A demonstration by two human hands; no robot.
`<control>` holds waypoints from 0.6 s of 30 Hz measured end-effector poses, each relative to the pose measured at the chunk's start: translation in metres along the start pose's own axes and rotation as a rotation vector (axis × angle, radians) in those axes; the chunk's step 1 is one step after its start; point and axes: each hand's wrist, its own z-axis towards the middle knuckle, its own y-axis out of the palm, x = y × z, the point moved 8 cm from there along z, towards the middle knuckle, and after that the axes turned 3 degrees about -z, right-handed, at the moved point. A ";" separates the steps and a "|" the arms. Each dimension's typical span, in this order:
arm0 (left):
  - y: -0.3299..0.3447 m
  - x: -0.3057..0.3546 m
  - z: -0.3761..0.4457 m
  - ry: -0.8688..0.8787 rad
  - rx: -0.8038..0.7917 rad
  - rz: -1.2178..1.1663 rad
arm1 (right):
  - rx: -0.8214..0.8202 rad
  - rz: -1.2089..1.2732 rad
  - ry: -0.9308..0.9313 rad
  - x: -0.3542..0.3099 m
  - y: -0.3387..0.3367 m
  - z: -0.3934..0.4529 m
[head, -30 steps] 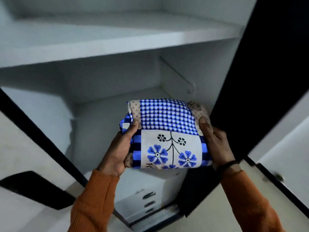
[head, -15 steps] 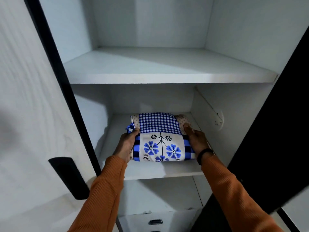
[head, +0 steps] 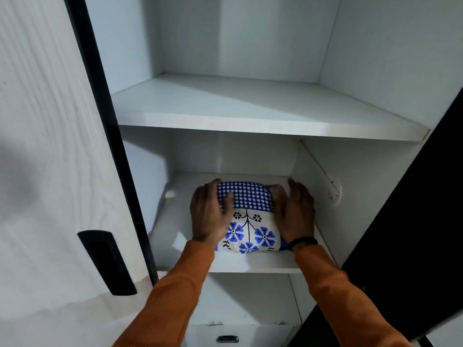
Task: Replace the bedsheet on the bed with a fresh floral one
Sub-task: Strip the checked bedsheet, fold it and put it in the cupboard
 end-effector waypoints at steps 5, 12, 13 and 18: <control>0.060 0.021 -0.013 0.130 -0.246 0.332 | -0.272 -0.214 -0.181 -0.041 0.047 -0.016; 0.104 -0.026 -0.009 0.021 -0.383 0.418 | -0.405 -0.341 -0.124 -0.013 0.100 0.000; 0.110 -0.028 -0.005 0.002 -0.426 0.430 | -0.424 -0.340 -0.113 -0.012 0.103 0.005; 0.121 -0.036 0.006 -0.054 -0.516 0.449 | -0.511 -0.347 -0.081 -0.006 0.115 0.014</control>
